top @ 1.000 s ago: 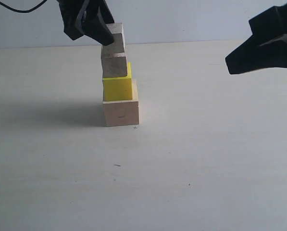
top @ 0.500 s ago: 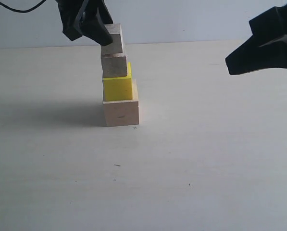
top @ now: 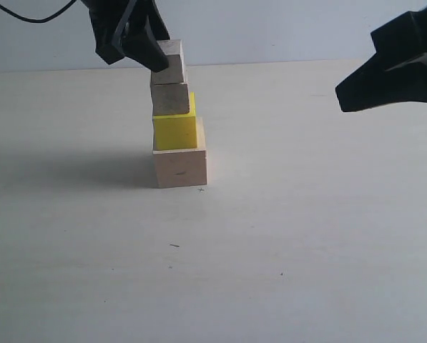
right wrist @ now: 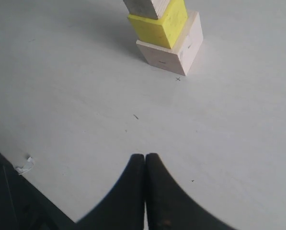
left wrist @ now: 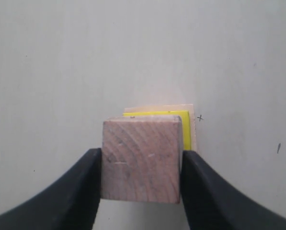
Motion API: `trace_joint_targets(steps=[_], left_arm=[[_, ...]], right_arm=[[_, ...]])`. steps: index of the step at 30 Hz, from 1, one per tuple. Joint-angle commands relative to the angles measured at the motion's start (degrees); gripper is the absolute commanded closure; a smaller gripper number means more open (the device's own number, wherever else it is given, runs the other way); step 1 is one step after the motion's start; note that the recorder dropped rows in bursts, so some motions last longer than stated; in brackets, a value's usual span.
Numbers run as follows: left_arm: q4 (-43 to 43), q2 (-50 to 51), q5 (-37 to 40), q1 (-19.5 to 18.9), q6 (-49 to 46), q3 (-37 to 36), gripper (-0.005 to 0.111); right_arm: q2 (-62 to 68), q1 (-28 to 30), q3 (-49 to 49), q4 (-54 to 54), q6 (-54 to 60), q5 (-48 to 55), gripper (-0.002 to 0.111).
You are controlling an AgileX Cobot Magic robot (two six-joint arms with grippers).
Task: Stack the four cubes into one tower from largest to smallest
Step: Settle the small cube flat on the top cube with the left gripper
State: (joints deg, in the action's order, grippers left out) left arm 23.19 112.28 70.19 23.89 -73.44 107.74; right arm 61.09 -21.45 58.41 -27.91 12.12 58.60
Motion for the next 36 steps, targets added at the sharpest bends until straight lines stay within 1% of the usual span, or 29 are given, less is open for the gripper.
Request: trace_joint_targets(steps=[1,8,21,22,23,24,26,27,28,30,32,36], left_arm=[[0.93,0.05,-0.48,0.19,-0.16,-0.22,0.107],[0.81,0.05,-1.77,0.19,-0.16,-0.22,0.107],[0.01,0.05,-1.67,0.19,0.27,-0.22,0.105],[0.01,0.05,-1.55,0.19,0.27,-0.22,0.104],[0.13,0.13,-1.46,0.19,0.27,-0.22,0.097],[0.32,0.13,-1.46,0.19,0.27,-0.22,0.093],[0.87,0.13,-1.46,0.19,0.27,-0.22,0.075],[1.18,0.13,-1.46,0.19,0.27,-0.22,0.071],[1.17,0.13,-1.46,0.19,0.27,-0.22,0.064],[1.17,0.13,-1.42,0.19,0.27,-0.22,0.054],[0.94,0.13,-1.64,0.19,0.27,-0.22,0.049],[0.94,0.13,-1.64,0.19,0.27,-0.22,0.05]], right_arm=[[-0.45,0.19,-0.14,-0.36,0.6,-0.1,0.108],[-0.45,0.19,-0.14,-0.36,0.77,-0.1,0.108],[-0.45,0.19,-0.14,-0.36,0.77,-0.1,0.108],[-0.45,0.19,-0.14,-0.36,0.77,0.01,0.108],[-0.45,0.19,-0.14,-0.36,0.77,0.03,0.108],[-0.45,0.19,-0.14,-0.36,0.77,0.03,0.108],[-0.45,0.19,-0.14,-0.36,0.77,0.03,0.108],[-0.45,0.19,-0.14,-0.36,0.77,0.03,0.108],[-0.45,0.19,-0.14,-0.36,0.77,0.03,0.108],[-0.45,0.19,-0.14,-0.36,0.77,0.03,0.108],[-0.45,0.19,-0.14,-0.36,0.77,0.17,0.108],[-0.45,0.19,-0.14,-0.36,0.77,0.17,0.108]])
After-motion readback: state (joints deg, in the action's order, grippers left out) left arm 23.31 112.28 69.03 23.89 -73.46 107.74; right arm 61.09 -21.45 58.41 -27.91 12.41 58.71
